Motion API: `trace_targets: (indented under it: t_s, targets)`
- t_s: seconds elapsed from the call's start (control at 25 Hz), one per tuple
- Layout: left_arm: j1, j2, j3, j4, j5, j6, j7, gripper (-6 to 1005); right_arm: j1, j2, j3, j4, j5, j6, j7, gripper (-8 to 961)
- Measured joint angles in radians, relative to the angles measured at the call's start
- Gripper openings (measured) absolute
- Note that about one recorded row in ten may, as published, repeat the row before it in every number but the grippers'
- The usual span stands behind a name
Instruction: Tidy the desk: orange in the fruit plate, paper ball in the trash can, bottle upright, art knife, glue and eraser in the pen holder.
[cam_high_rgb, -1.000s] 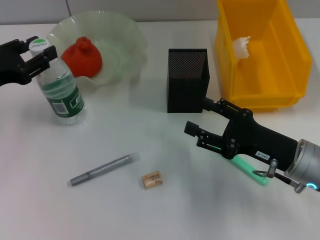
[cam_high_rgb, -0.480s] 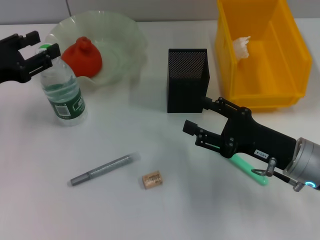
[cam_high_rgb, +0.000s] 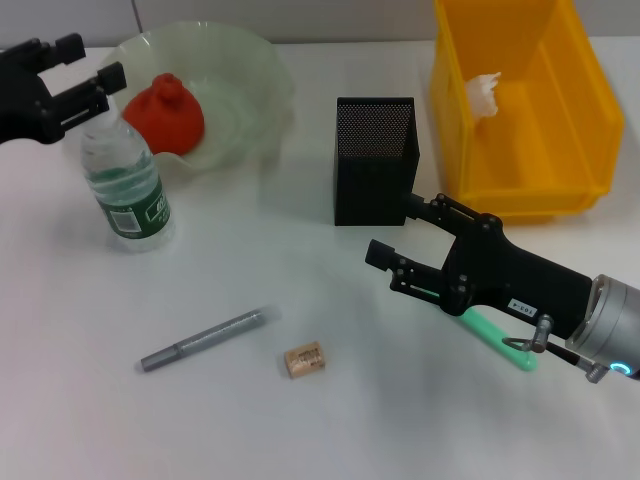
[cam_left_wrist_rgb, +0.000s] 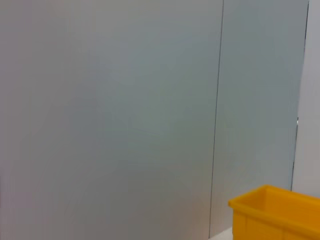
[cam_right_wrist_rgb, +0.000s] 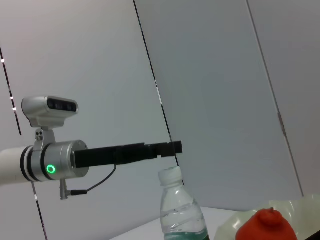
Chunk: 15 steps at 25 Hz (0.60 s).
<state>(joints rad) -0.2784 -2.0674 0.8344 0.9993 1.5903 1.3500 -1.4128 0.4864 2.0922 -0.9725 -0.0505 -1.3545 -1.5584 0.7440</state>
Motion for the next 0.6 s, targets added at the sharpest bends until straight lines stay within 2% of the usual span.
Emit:
trace_targets:
  t_s: [0.16, 0.36, 0.56, 0.6]
  targets:
    - [0.0, 0.0, 0.0, 0.004, -0.044, 0.014, 0.009, 665, 0.0, 0.0, 0.0, 0.0, 0.0, 0.0, 0.0, 711]
    - [0.001, 0.0, 0.006, -0.005, -0.122, 0.095, 0.042, 688, 0.0, 0.0, 0.0, -0.001, 0.0, 0.0, 0.0, 709]
    - [-0.003, -0.001, 0.062, -0.009, -0.139, 0.183, 0.043, 712, 0.002, 0.0, 0.0, -0.002, 0.002, 0.0, 0.0, 708]
    - [-0.005, -0.002, 0.083, -0.01, -0.139, 0.238, 0.048, 717, 0.003, 0.0, 0.0, -0.001, 0.007, 0.0, 0.0, 707]
